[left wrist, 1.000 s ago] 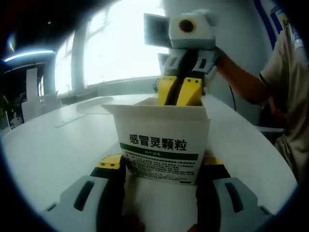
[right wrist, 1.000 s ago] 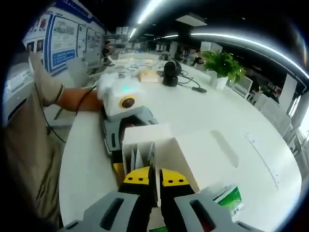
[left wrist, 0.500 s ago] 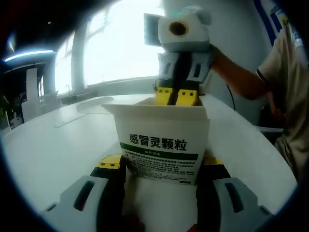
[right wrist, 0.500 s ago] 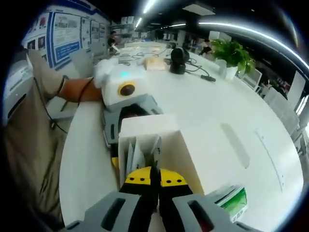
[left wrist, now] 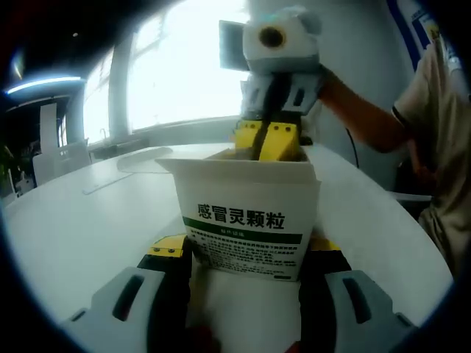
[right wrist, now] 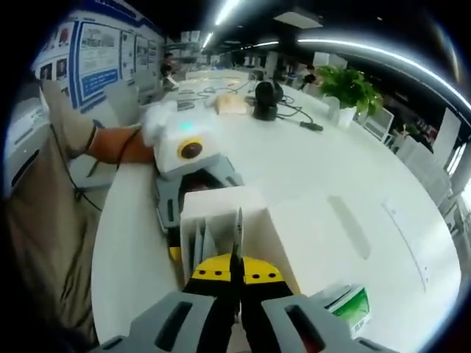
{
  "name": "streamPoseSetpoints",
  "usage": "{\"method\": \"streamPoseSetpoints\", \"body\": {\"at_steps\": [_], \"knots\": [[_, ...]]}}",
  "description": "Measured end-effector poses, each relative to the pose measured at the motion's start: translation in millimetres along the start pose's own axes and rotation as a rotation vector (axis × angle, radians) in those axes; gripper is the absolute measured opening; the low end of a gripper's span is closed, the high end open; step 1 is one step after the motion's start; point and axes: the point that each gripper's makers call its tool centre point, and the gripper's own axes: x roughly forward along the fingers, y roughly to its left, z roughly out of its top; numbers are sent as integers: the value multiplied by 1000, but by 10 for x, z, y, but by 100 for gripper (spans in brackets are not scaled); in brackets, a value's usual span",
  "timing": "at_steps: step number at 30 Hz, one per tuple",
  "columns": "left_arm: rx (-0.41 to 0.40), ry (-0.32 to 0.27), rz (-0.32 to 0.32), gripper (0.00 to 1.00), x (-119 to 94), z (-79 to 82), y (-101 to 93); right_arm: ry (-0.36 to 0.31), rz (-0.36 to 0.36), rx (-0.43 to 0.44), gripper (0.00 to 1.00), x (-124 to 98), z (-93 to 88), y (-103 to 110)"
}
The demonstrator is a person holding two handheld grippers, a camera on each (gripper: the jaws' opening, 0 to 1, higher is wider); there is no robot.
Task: Take out ganmaoling bag from box put it on table
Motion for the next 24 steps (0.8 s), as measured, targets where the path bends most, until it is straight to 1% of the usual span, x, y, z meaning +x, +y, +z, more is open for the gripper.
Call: {"method": "streamPoseSetpoints", "body": {"at_steps": [5,12,15,24], "knots": [[0,0,1,49,-2,1,-3,-26,-28,2,0,-83,63,-32],[0,0,1,49,-3,1,-2,-92,-68,34,0,-236,167,-82],[0,0,1,49,-3,1,-4,-131,-92,45,0,-321,216,-119],[0,1,1,49,-3,2,-3,-264,-161,135,0,-560,319,-255]]}}
